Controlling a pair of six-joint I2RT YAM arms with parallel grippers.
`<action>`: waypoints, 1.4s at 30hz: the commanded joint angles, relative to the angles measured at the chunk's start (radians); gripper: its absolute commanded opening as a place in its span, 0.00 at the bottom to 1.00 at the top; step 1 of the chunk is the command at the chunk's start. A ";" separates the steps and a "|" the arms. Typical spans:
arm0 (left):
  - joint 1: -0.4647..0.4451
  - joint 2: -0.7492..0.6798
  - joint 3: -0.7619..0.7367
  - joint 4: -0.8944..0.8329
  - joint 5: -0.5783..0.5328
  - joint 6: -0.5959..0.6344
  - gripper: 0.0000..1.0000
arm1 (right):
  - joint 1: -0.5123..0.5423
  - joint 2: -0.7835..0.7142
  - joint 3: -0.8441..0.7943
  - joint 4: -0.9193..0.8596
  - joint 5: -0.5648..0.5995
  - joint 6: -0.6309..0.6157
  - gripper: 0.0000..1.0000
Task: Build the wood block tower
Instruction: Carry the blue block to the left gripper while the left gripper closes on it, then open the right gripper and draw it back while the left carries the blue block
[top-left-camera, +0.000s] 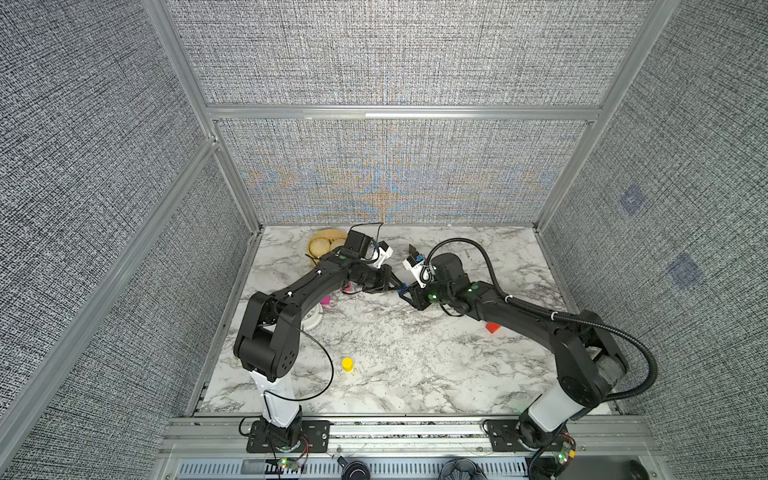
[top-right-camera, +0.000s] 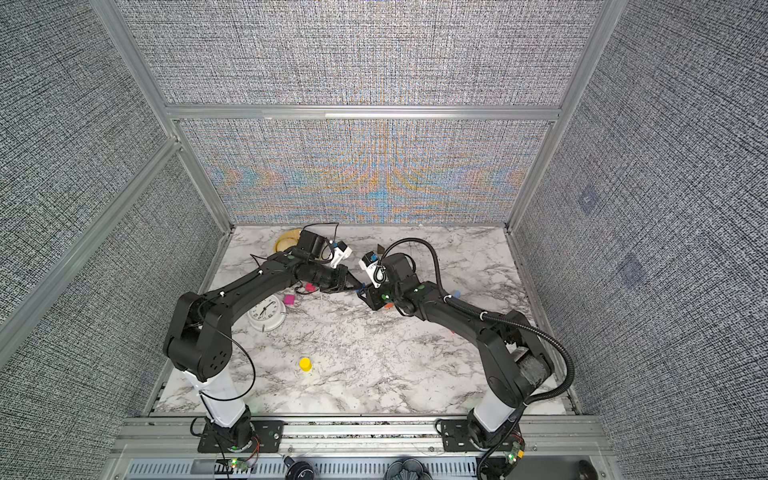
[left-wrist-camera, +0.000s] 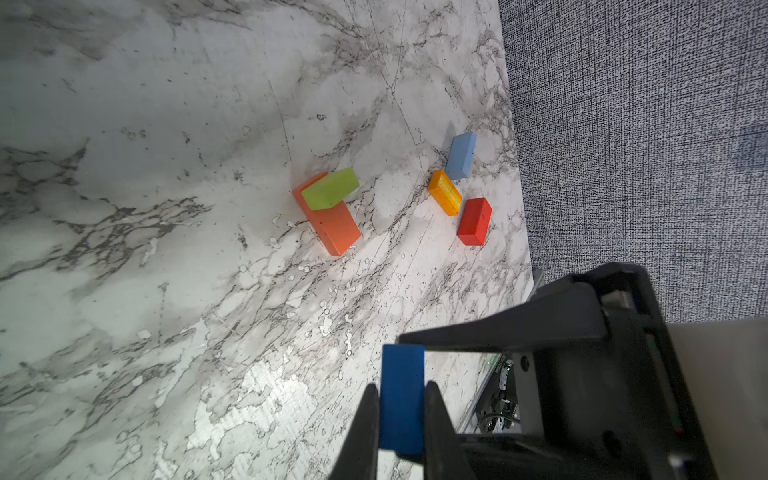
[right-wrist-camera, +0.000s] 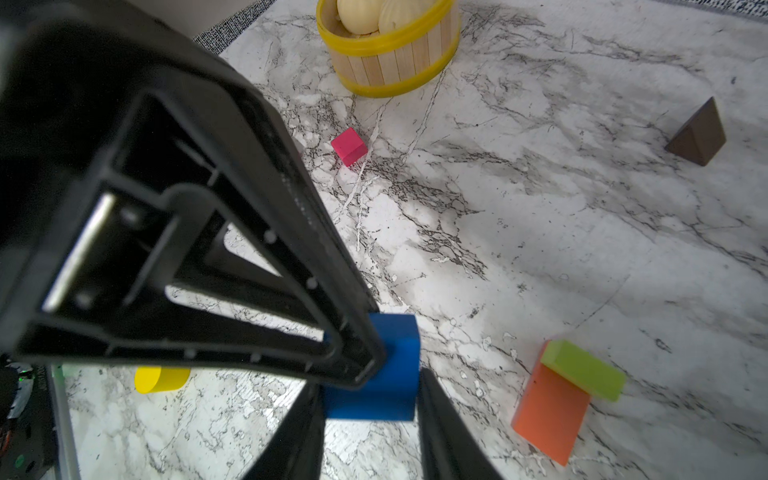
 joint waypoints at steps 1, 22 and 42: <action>0.000 -0.006 0.013 -0.027 -0.012 0.012 0.11 | -0.007 0.000 -0.009 0.034 -0.017 0.004 0.47; -0.025 0.116 0.364 -0.239 -0.080 0.255 0.11 | -0.212 -0.245 -0.287 0.264 -0.180 0.284 0.53; -0.183 0.118 0.324 -0.104 -0.290 0.661 0.12 | -0.412 -0.334 -0.506 0.521 -0.239 0.469 0.53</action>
